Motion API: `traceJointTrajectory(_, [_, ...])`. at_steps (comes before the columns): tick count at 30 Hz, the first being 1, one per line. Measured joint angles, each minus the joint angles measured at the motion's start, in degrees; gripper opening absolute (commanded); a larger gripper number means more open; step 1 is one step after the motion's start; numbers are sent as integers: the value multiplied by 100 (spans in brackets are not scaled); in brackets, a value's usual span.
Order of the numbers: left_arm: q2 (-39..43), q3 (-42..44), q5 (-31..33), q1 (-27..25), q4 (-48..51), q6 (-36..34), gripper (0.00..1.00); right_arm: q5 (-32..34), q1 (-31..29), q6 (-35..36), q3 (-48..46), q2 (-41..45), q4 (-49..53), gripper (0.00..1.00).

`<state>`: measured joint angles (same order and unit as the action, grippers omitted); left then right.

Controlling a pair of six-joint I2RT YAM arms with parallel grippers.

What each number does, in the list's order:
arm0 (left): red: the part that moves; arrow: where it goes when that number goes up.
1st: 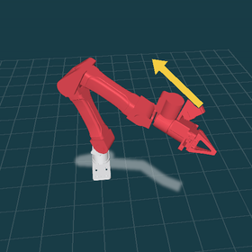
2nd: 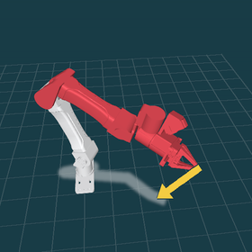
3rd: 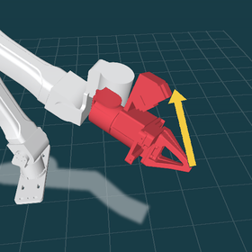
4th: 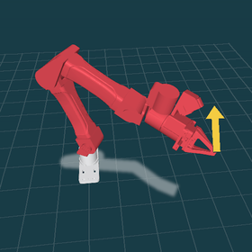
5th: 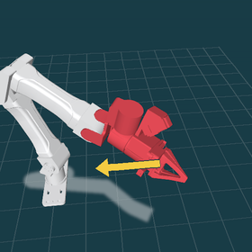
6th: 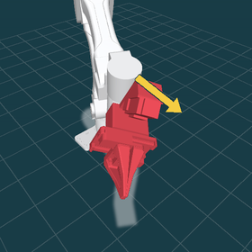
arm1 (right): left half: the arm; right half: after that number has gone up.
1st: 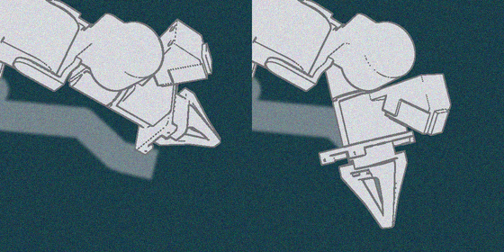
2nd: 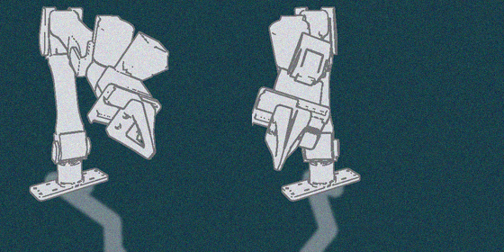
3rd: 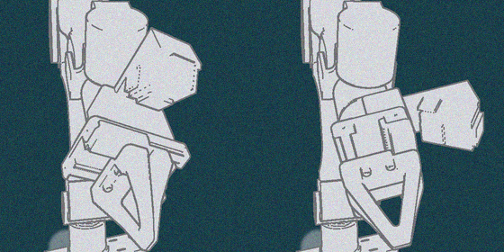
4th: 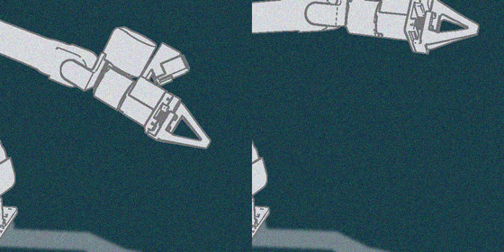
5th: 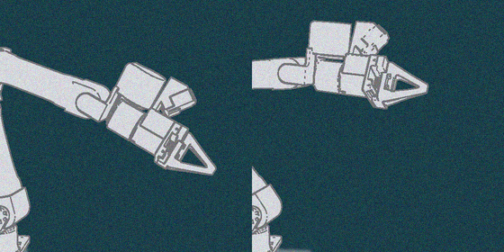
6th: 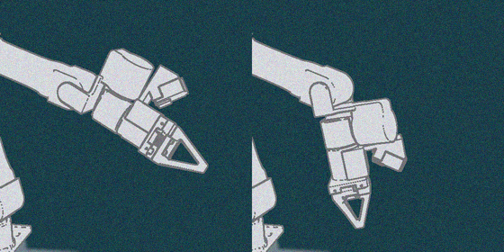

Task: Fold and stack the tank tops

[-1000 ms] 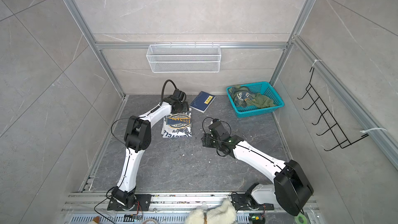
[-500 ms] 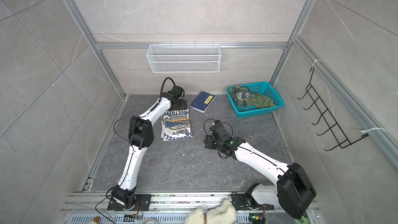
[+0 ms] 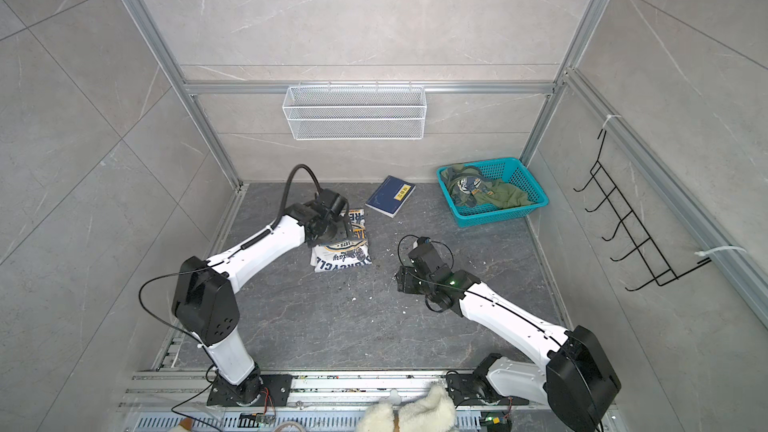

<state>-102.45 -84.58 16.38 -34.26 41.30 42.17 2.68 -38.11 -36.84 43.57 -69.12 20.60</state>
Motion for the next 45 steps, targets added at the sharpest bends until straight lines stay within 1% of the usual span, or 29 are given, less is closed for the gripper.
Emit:
traceJointTrajectory(1, [-142, 79, -20, -57, 2, 50, 81, 11, -4, -2, -11, 11, 0, 72])
traceJointTrajectory(3, [-444, 87, -111, -114, -63, 90, 77, 37, -9, -4, -13, 17, -2, 73])
traceJointTrajectory(7, [-922, 37, -269, -168, -197, 105, 77, 111, -13, -7, -31, 105, 9, 75])
traceJointTrajectory(9, [-1023, 63, -302, -177, -258, 103, 77, 164, -13, -7, -70, 205, 20, 75])
traceJointTrajectory(14, [-1032, 317, -236, -136, -450, 9, 78, 236, -13, -7, -111, 286, 61, 75])
traceJointTrajectory(16, [-975, 481, -251, -31, -575, -109, 78, 249, -13, -7, -131, 286, 63, 75])
traceJointTrajectory(18, [-870, 636, -254, 199, -623, -282, 81, 254, -13, -7, -138, 275, 72, 75])
traceJointTrajectory(20, [-750, 734, -238, 527, -619, -452, 82, 251, -13, -7, -138, 264, 74, 75])
traceJointTrajectory(24, [-531, 811, -181, 1480, -595, -839, 84, 256, -13, -7, -138, 243, 107, 75])
traceJointTrajectory(27, [-472, 723, -96, 2074, -533, -1097, 88, 256, -13, -7, -136, 192, 107, 75])
traceJointTrajectory(30, [-472, 529, 26, 2457, -402, -1202, 88, 264, -13, -7, -136, 151, 127, 75])
traceJointTrajectory(32, [-433, 437, 140, 2562, -323, -1213, 88, 273, -13, -7, -133, 151, 155, 75])
traceJointTrajectory(35, [-219, 422, 157, 2437, -236, -1215, 89, 273, -13, -7, -129, 151, 179, 75])
traceJointTrajectory(39, [-24, 166, 144, 1679, -219, -1255, 90, 273, -13, -7, -125, 151, 190, 75])
traceJointTrajectory(42, [-225, -271, 129, 1110, -216, -1331, 88, 271, -13, -7, -125, 133, 190, 75])
traceJointTrajectory(45, [-721, -796, 105, 859, -197, -1349, 84, 271, -13, -26, -125, 118, 190, 74])
